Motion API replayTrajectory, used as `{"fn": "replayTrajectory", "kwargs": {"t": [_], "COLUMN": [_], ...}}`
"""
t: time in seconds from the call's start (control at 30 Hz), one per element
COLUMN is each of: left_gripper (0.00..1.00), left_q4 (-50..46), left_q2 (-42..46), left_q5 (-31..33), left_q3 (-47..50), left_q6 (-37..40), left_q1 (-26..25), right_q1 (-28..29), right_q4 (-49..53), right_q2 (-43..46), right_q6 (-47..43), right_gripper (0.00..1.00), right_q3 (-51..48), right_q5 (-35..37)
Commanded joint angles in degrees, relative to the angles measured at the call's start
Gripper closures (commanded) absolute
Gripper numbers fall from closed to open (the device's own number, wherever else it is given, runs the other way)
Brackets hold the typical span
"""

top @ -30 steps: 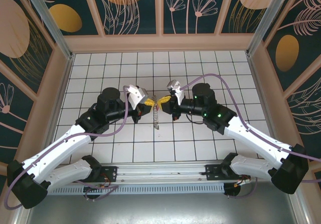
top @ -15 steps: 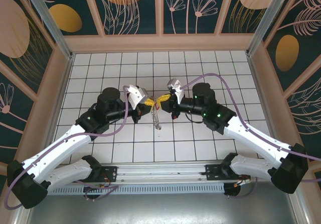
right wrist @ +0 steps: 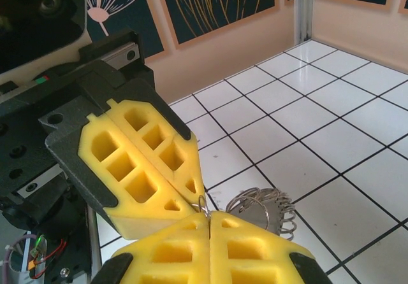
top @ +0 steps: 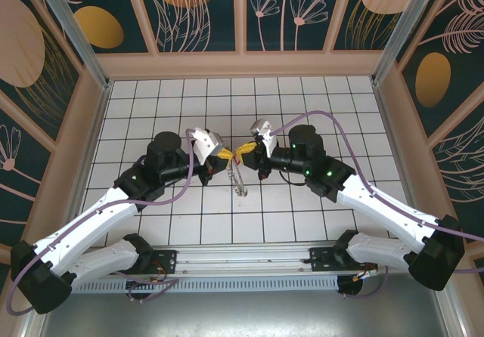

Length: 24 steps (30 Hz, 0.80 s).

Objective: Put the keys on the keyring

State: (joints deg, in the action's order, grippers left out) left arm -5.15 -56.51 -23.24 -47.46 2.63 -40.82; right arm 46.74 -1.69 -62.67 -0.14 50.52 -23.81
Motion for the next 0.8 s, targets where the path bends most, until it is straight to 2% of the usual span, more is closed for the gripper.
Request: {"fn": "replayTrajectory", "kwargs": {"t": [0.0,0.77], "left_gripper": [1.0,1.0], "left_q4": [3.3,3.13], "left_q2": [1.14,1.84], "left_q5": [-2.25,-2.24], "left_q3": [-0.61,-0.01], "left_q6": [0.92,1.05], "left_q1": [-0.31,-0.25], "right_q1": [0.37,-0.59], "right_q4": [2.51,-1.8], "right_q2": [-0.22,0.12], "right_q6": [-1.35,1.1], "right_gripper": [1.0,1.0], "right_q3": [1.15,-0.17], "right_q5": [2.54,3.98]}}
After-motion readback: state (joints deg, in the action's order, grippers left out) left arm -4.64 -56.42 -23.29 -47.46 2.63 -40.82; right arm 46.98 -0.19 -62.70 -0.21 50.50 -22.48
